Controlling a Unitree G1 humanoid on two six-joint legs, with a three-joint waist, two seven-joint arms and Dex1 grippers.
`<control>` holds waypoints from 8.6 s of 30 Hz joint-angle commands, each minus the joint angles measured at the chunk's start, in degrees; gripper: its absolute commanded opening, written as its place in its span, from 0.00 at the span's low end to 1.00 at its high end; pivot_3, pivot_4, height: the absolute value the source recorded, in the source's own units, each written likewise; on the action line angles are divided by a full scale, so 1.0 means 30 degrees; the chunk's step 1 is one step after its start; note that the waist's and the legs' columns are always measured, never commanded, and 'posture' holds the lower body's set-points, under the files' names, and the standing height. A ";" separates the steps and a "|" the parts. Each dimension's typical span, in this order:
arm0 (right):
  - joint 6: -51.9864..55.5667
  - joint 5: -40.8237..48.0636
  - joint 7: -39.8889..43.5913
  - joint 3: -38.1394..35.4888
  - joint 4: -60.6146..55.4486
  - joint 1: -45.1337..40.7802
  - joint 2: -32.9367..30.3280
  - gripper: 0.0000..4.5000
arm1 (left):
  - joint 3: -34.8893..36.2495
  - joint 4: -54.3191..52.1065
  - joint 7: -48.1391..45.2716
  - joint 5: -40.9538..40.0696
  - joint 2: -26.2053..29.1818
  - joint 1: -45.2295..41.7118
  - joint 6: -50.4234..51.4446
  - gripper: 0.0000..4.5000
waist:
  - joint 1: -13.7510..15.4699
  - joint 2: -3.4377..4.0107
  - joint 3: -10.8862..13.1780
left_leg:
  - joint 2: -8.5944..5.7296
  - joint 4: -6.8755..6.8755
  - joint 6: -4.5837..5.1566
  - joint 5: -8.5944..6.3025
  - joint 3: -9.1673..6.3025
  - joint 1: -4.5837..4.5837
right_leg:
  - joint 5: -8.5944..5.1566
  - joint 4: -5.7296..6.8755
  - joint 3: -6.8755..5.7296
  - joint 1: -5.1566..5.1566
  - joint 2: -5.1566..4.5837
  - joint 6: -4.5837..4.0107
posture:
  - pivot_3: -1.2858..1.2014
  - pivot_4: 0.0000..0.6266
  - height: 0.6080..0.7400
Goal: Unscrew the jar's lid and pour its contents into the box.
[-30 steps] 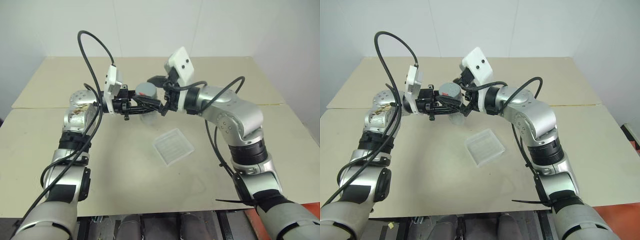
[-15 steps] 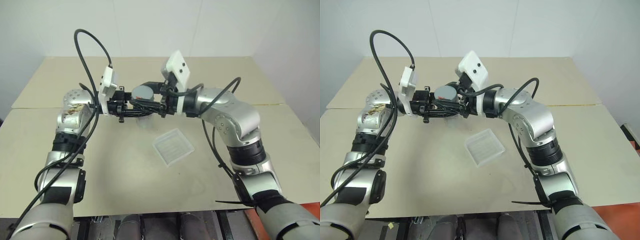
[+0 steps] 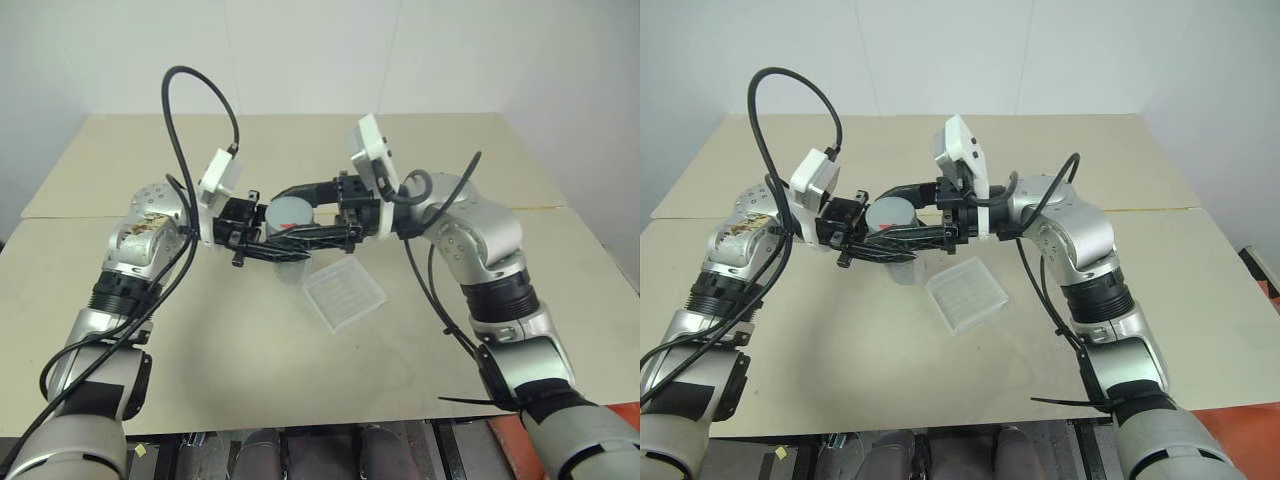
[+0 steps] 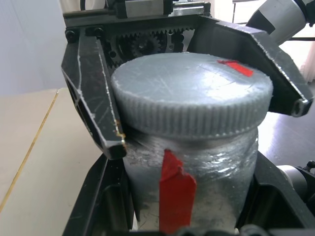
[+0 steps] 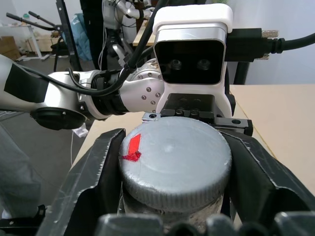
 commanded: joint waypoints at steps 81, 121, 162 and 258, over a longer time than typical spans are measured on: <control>0.2653 -0.3548 -1.0745 0.0609 -0.4898 0.0418 0.2149 0.99 | 0.3652 0.1695 0.2164 0.4247 -0.1930 0.0023 0.0096 0.45 | -0.0021 0.0001 0.0001 | -0.0009 0.0001 -0.0006 0.0005 0.0008 -0.0014 | -0.0001 -0.0004 -0.0003 -0.0012 -0.0003 0.0002 | 0.52 0.24 1.00; 0.3079 -0.3323 -1.0428 -0.1728 -0.6166 0.2761 -0.0330 0.99 | 0.4273 0.0741 0.2444 0.3873 -0.1028 0.0914 0.0553 0.45 | -0.0012 0.0002 0.0000 | -0.0004 -0.0002 -0.0010 0.0007 0.0005 -0.0016 | 0.0000 -0.0001 -0.0003 -0.0013 -0.0003 0.0001 | 0.52 0.24 1.00; 0.3356 -0.4457 -1.1369 0.0025 -0.4761 0.0913 0.2543 0.99 | 0.4120 0.1169 0.2631 0.4270 -0.1509 0.0527 0.0567 0.45 | -0.0064 0.0002 0.0001 | -0.0005 0.0000 -0.0031 0.0020 0.0001 -0.0019 | 0.0000 0.0011 -0.0011 -0.0019 -0.0005 0.0001 | 0.52 0.24 1.00; 0.2237 -0.3043 -0.8114 -0.0251 -0.3037 0.0072 0.3036 0.61 | 0.4154 0.0098 0.2161 0.4086 -0.1102 0.0907 0.1086 0.45 | -0.0040 0.0003 0.0001 | -0.0004 0.0000 -0.0027 0.0017 0.0002 -0.0015 | 0.0000 0.0008 -0.0010 -0.0013 -0.0003 0.0002 | 0.52 0.24 1.00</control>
